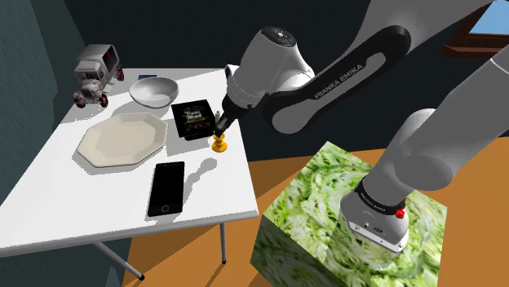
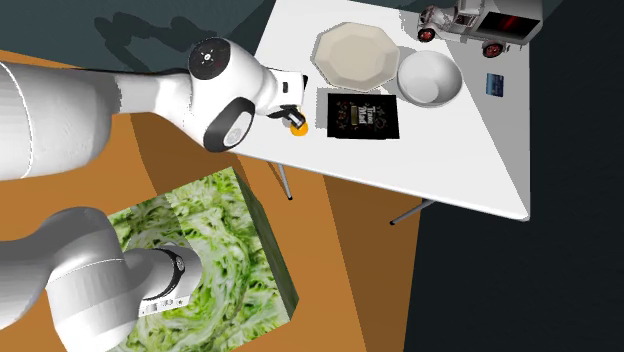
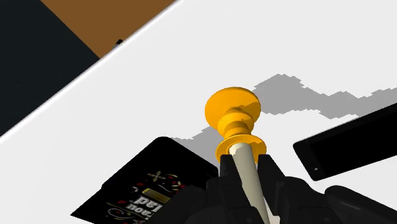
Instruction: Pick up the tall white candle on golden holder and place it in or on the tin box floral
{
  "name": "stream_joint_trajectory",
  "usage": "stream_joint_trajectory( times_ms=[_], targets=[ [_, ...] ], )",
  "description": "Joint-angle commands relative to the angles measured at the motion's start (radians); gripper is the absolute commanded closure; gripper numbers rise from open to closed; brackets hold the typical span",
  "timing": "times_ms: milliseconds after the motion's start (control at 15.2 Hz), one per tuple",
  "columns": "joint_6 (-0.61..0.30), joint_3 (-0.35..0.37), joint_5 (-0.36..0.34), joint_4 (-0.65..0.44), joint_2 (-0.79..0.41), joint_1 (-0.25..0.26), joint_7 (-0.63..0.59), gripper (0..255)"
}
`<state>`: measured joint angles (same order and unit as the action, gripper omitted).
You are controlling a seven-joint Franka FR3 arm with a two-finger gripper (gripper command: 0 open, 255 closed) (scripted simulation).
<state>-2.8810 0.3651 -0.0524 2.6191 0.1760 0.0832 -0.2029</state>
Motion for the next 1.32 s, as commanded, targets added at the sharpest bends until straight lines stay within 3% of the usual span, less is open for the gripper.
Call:
stream_joint_trajectory(
  times_ms=[0,990,1254],
  targets=[
    [0.035,-0.012,0.029,-0.008,0.028,0.016,0.022,255],
    [0.258,-0.061,0.105,-0.096,0.165,0.062,0.09,255],
    [0.255,-0.088,0.071,-0.225,0.03,0.022,0.13,255]
  ],
)
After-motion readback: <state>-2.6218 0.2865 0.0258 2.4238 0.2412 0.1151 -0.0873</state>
